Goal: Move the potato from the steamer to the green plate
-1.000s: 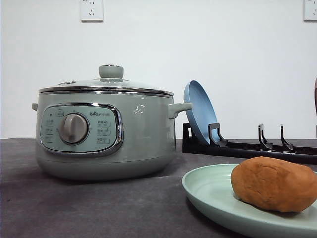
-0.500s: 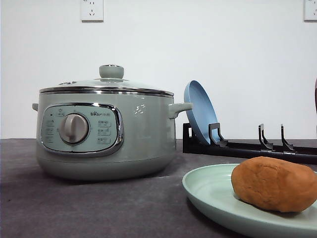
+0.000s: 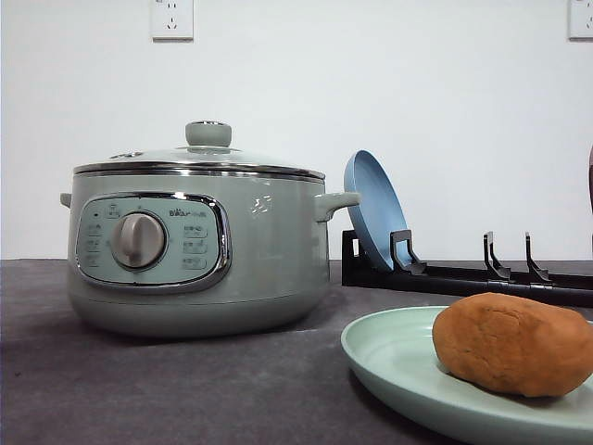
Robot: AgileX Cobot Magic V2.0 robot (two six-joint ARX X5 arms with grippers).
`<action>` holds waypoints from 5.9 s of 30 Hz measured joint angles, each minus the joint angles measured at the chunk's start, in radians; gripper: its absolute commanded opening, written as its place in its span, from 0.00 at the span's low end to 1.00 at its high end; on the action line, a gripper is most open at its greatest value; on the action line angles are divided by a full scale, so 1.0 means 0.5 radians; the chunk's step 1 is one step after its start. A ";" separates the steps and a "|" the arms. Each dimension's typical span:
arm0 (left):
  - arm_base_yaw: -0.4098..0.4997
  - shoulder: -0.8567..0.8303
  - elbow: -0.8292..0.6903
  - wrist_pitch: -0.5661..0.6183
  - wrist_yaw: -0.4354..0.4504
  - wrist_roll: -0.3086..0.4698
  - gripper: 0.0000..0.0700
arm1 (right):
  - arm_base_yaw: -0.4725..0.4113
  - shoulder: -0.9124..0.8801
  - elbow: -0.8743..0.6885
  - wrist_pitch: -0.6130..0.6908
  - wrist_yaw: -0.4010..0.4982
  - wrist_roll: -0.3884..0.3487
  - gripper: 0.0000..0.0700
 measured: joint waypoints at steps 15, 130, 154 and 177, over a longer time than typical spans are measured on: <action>0.646 -0.361 -0.732 0.715 -0.001 0.009 0.04 | 0.000 0.000 0.000 0.000 0.000 0.000 0.03; 0.957 -1.054 -2.026 1.677 -0.389 0.068 0.04 | -1.179 -0.932 -2.079 1.627 0.265 -0.263 0.03; 0.957 -1.054 -2.026 1.677 -0.389 0.068 0.04 | -1.179 -0.932 -2.079 1.631 0.265 -0.263 0.03; 0.957 -1.054 -2.027 1.677 -0.390 0.068 0.04 | -1.179 -0.932 -2.079 1.631 0.265 -0.263 0.03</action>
